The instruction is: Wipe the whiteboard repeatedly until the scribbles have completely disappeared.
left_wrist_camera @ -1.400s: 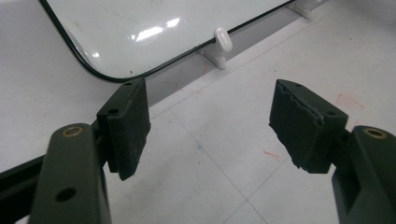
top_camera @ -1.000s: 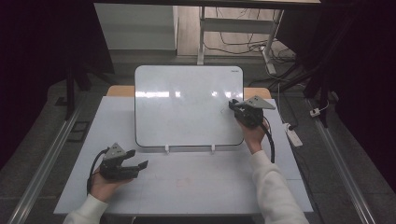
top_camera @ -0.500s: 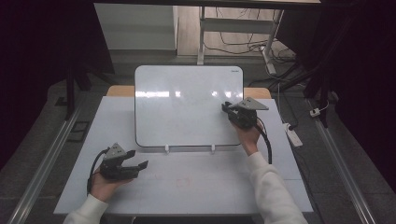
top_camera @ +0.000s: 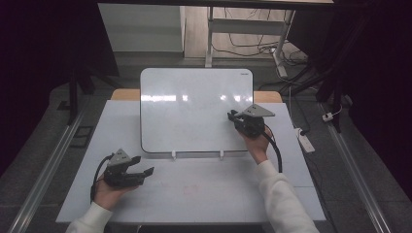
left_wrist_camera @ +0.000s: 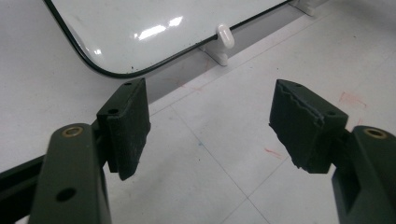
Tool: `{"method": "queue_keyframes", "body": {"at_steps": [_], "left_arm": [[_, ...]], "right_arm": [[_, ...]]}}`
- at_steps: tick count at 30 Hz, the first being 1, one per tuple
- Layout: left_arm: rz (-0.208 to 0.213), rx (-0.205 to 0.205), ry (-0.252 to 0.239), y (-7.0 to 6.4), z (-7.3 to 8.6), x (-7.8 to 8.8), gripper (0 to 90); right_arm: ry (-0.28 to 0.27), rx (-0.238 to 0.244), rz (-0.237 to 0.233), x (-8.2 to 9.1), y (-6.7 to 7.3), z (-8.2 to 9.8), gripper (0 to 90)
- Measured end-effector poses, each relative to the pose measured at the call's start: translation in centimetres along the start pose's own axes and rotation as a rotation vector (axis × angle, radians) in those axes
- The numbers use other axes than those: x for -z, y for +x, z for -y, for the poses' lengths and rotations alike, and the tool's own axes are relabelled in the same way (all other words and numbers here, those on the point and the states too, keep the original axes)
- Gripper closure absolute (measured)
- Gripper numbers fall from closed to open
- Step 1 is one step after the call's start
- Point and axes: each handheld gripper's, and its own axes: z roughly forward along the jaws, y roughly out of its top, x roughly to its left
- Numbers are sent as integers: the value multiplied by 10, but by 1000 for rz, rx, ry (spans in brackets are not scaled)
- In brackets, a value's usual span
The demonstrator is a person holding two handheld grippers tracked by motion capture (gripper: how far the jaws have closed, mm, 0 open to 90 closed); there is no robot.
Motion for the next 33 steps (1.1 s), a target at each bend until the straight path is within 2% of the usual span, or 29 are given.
{"method": "queue_keyframes", "body": {"at_steps": [3,4,6,8,11,13,17,26,33], "left_arm": [[-1,5,-5,0,0,1,297],[0,5,-4,1,0,0,297],[-1,3,0,1,0,-1,297],[0,0,0,0,0,-1,297],[-2,3,-10,1,0,2,297],[-6,6,-21,1,0,3,297],[-8,1,-34,2,-1,4,297],[-15,-9,-69,1,-2,7,298],[-17,-9,-92,1,-3,9,298]], "right_arm": [[-24,-63,49,7,-13,1,777],[-25,-82,47,9,-15,2,777],[-15,-79,35,10,-14,4,777],[11,-97,-47,7,-10,5,777],[45,-113,-110,5,-5,7,777],[48,-144,-167,7,-3,7,777],[56,-130,-236,17,10,4,777],[138,-52,-396,29,57,10,776],[176,-27,-472,32,78,16,776]]}}
